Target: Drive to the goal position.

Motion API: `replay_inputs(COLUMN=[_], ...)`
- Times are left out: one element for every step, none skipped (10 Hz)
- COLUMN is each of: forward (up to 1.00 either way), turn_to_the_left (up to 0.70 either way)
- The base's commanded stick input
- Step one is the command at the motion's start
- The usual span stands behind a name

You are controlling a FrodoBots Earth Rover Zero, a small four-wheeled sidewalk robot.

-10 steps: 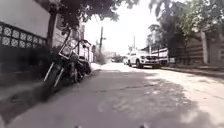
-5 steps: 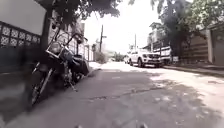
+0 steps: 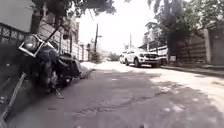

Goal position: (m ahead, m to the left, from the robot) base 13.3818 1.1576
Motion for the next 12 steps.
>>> replay_inputs(forward=[0.96,1.00,1.00,1.00,1.00,1.00,1.00,1.00,1.00,1.00,1.00,1.00], turn_to_the_left=[0.00,0.00,0.00,0.00,0.00,0.00,0.00,0.00,0.00,0.00,0.00,0.00])
